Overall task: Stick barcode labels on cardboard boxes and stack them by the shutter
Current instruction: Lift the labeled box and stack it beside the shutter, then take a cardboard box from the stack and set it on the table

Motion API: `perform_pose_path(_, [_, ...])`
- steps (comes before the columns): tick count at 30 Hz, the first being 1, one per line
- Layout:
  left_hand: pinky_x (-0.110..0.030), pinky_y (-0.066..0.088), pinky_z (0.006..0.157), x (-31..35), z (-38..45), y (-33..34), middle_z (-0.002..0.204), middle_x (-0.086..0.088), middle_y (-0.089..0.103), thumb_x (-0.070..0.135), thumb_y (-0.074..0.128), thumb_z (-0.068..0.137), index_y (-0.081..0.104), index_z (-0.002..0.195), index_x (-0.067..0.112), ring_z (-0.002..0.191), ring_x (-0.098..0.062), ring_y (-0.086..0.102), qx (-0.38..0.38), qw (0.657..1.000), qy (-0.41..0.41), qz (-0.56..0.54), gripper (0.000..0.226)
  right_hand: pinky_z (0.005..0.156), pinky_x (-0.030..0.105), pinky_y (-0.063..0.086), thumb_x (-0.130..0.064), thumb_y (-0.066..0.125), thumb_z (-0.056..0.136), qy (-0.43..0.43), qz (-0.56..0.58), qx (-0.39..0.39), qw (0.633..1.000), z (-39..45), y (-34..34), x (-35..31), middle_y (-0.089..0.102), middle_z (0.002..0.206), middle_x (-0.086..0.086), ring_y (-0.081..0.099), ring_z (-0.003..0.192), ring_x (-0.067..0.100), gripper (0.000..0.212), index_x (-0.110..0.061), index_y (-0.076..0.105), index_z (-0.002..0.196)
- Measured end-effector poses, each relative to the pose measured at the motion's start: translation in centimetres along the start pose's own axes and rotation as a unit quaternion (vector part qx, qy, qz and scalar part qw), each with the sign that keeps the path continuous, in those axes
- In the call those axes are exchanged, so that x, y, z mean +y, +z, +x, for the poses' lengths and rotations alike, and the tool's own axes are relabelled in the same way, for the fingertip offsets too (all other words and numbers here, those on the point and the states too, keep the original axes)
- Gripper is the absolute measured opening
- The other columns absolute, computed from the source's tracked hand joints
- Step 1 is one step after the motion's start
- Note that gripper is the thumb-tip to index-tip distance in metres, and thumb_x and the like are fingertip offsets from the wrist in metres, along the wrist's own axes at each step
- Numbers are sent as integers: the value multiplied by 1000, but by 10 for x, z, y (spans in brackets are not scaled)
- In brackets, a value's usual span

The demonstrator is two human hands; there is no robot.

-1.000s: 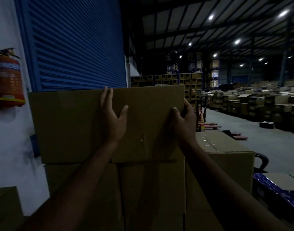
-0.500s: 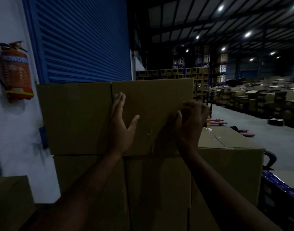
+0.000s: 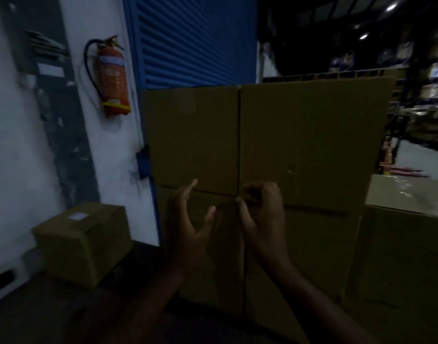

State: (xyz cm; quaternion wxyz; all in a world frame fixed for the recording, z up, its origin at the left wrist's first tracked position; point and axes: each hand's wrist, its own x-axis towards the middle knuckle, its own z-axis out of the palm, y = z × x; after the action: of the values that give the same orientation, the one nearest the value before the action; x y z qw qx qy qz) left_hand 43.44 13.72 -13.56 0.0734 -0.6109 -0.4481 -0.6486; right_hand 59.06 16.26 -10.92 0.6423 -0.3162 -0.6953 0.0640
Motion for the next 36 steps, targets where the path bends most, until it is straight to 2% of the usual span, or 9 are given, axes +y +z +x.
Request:
perform_pose_path(3, [-26, 42, 106, -25, -21, -37, 141, 3, 49, 35, 65, 92, 43, 140, 25, 131, -11, 48, 7, 999, -31, 42, 53, 81, 33, 49, -21, 64, 87, 20, 47, -43, 998, -25, 39, -12, 54, 101, -6, 55, 97, 10, 18, -22, 55, 103])
perform_pose_path(6, [-33, 44, 107, -49, -42, -76, 143, 9, 49, 33, 67, 92, 43, 141, 30, 132, -10, 48, 16, 992, -104, 68, 55, 79, 26, 48, -19, 66, 87, 46, 87, -100, 990, -50, 82, -27, 54, 99, -8, 54, 95, 7, 19, -24, 56, 102])
perform_pose_path(12, [-50, 46, 106, -100, -71, -154, 143, 0, 52, 22, 71, 90, 44, 142, 21, 131, -14, 51, 70, 964, -235, 99, 59, 80, 23, 49, -21, 68, 85, 122, 125, -200, 964, -90, 175, -50, 54, 101, -11, 54, 93, 1, 28, -35, 51, 101])
perform_pose_path(15, [-44, 45, 107, -128, -74, -189, 142, 1, 52, 21, 69, 91, 42, 140, 25, 129, -12, 51, 73, 956, -265, 104, 56, 78, 20, 46, -23, 69, 85, 138, 116, -222, 958, -104, 222, -60, 54, 97, -12, 54, 89, 1, 24, -33, 52, 98])
perform_pose_path(18, [-38, 43, 107, -167, -72, -221, 145, 2, 48, 20, 70, 91, 41, 146, 17, 129, -12, 48, 77, 947, -293, 105, 63, 71, 10, 39, -21, 68, 87, 171, 109, -252, 946, -114, 274, -71, 53, 98, -11, 51, 87, -5, 21, -29, 53, 99])
perform_pose_path(22, [-14, 38, 93, -239, -59, -269, 144, 4, 48, 23, 70, 91, 42, 145, 19, 126, -5, 46, 59, 944, -310, 95, 61, 72, 14, 42, -20, 68, 87, 199, 107, -243, 943, -129, 358, -78, 56, 102, -6, 54, 89, -1, 21, -22, 56, 104])
perform_pose_path(27, [-39, 40, 108, -341, -39, -325, 147, 3, 45, 28, 69, 91, 40, 147, 23, 131, -12, 43, 32, 939, -337, 58, 63, 87, 30, 52, -27, 66, 86, 258, 87, -245, 930, -144, 474, -87, 56, 112, -9, 56, 102, 5, 28, -26, 55, 112])
perform_pose_path(31, [-39, 40, 108, -415, -20, -356, 141, 10, 45, 38, 69, 87, 41, 142, 31, 129, -10, 45, 6, 933, -353, 66, 61, 89, 30, 47, -27, 64, 89, 269, 70, -231, 932, -145, 544, -97, 52, 112, -11, 52, 99, 2, 26, -28, 52, 111])
perform_pose_path(36, [-49, 40, 108, -492, 8, -379, 150, -1, 43, 52, 63, 91, 34, 149, 25, 134, -23, 45, -64, 916, -382, 105, 70, 95, 32, 43, -26, 64, 91, 276, 33, -226, 934, -139, 605, -80, 52, 114, -7, 51, 109, 13, 29, -18, 53, 116])
